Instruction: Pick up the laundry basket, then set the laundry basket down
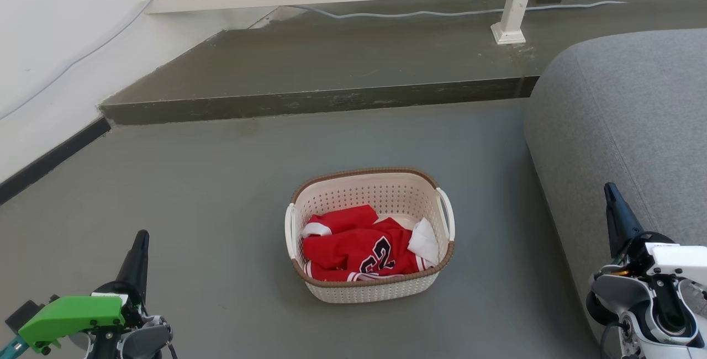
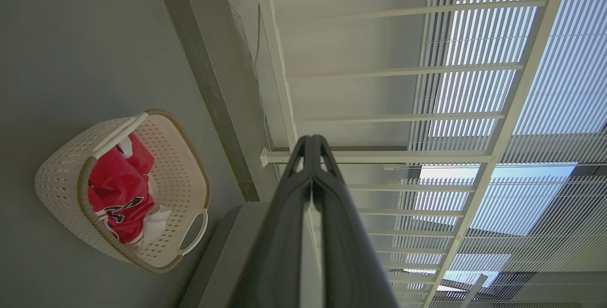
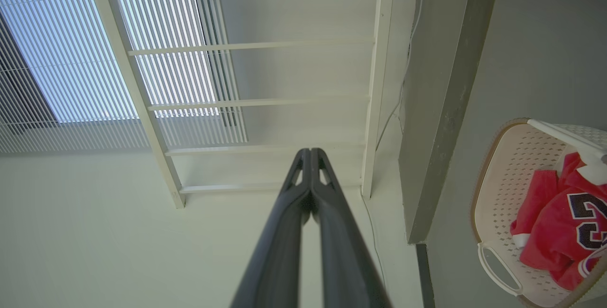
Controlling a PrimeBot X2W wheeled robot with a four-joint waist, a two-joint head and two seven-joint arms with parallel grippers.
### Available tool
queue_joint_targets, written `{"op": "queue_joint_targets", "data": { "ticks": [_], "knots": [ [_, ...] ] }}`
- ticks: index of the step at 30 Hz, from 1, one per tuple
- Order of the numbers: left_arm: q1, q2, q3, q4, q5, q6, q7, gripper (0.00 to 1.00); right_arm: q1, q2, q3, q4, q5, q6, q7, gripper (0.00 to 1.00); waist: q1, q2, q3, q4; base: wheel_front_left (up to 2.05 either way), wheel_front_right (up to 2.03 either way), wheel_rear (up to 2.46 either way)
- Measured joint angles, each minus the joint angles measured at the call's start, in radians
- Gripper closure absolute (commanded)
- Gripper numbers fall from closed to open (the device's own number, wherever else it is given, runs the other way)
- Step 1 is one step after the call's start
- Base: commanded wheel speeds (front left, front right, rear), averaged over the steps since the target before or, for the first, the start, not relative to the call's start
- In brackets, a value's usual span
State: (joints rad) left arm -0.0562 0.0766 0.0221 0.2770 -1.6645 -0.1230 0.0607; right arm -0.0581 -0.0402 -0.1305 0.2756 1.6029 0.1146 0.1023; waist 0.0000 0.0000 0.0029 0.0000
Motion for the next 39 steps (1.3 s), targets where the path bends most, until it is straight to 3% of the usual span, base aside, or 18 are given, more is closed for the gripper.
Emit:
{"op": "queue_joint_targets", "data": {
  "ticks": [39],
  "knots": [
    [0.0,-0.001,0.003,-0.001,0.0,0.0,0.002,1.0,0.0,0.0,0.0,0.0,0.0,0.0,0.0,1.0,0.0,0.0,0.0,0.0,0.0,0.0,0.0]
  ]
}}
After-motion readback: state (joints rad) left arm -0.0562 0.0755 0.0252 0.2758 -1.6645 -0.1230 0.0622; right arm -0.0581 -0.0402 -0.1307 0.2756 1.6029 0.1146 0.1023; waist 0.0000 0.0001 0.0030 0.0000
